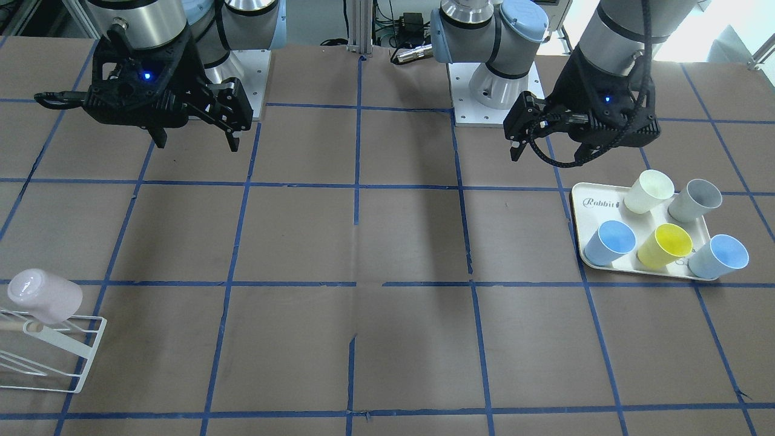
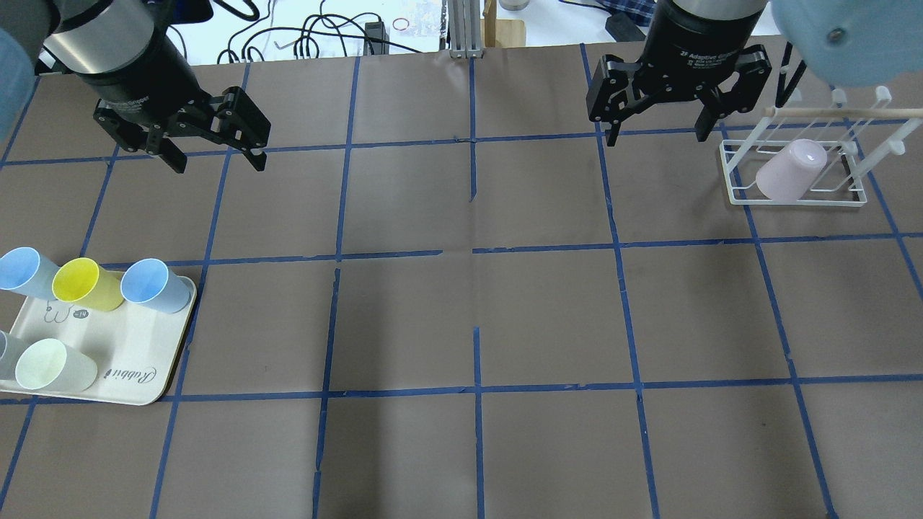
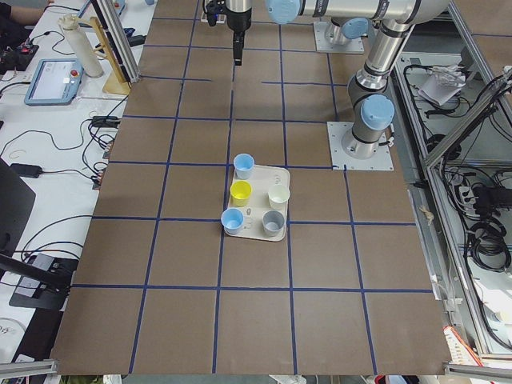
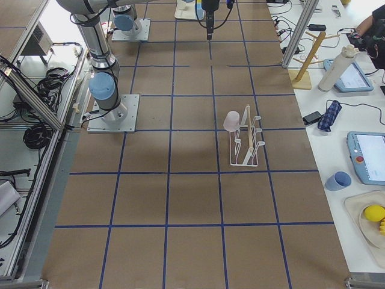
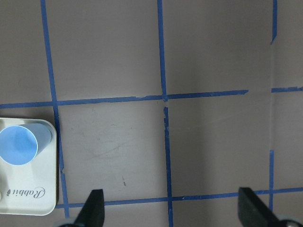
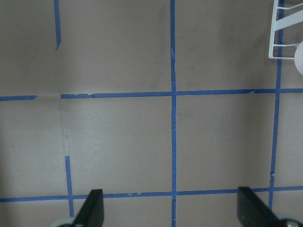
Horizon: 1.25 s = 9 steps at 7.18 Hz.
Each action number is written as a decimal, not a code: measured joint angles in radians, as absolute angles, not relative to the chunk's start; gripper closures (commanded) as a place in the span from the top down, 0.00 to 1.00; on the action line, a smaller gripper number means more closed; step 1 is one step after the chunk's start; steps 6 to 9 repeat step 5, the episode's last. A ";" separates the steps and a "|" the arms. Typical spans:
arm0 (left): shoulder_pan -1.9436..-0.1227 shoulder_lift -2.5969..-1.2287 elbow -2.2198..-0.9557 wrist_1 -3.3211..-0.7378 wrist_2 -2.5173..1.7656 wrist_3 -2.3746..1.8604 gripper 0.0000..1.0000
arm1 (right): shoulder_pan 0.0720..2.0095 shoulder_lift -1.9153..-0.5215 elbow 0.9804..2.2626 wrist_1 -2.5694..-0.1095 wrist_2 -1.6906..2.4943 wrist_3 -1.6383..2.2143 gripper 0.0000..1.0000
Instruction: Transfer IKEA cup to right arm and place on rack
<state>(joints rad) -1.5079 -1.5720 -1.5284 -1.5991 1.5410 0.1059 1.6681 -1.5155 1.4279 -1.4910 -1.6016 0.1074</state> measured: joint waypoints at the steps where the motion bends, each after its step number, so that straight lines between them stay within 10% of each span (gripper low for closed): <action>1: -1.508 -1.572 -1.528 -1.599 1.541 0.106 1.00 | 1.669 -1.511 1.430 -1.491 -1.602 0.104 1.00; 9: -1.508 -1.572 -1.528 -1.600 1.542 0.106 1.00 | 1.666 -1.507 1.431 -1.493 -1.601 0.106 1.00</action>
